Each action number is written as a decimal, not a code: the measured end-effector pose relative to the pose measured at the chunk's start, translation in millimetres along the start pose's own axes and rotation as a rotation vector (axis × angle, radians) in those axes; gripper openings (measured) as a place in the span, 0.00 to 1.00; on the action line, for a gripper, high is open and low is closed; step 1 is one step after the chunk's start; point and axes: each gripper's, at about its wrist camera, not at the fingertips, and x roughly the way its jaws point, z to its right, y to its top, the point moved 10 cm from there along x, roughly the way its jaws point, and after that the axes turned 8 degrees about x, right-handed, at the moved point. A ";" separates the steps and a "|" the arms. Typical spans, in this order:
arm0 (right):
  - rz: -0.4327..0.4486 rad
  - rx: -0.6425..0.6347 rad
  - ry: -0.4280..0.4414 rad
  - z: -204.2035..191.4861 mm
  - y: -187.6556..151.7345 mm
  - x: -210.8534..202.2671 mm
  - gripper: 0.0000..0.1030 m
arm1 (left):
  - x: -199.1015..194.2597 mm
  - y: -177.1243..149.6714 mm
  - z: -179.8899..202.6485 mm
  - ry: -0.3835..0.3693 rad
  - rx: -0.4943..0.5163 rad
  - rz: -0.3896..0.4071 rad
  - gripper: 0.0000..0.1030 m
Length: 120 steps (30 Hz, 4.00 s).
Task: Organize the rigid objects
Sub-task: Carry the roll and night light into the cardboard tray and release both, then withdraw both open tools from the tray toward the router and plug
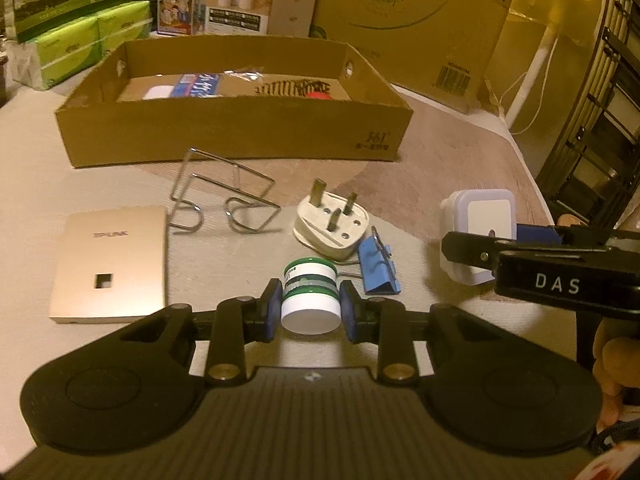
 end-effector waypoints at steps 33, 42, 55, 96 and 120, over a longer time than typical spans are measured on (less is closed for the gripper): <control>0.048 -0.058 0.096 -45.5 68.4 -2.8 0.63 | -48.4 93.8 -72.5 0.115 0.013 0.148 0.26; 0.055 -0.081 0.116 -52.4 125.0 21.8 0.63 | -24.5 144.8 -83.0 0.112 0.048 0.158 0.26; -0.009 -0.071 0.134 -51.5 181.5 75.1 0.63 | 21.5 191.2 -102.4 0.098 0.076 0.122 0.26; -0.139 -0.045 0.104 -60.2 221.0 193.0 0.63 | 114.7 228.8 -195.3 0.135 0.011 0.052 0.37; -0.107 0.020 0.158 -60.8 231.4 189.1 0.75 | 97.6 216.7 -193.0 0.157 0.008 0.061 0.52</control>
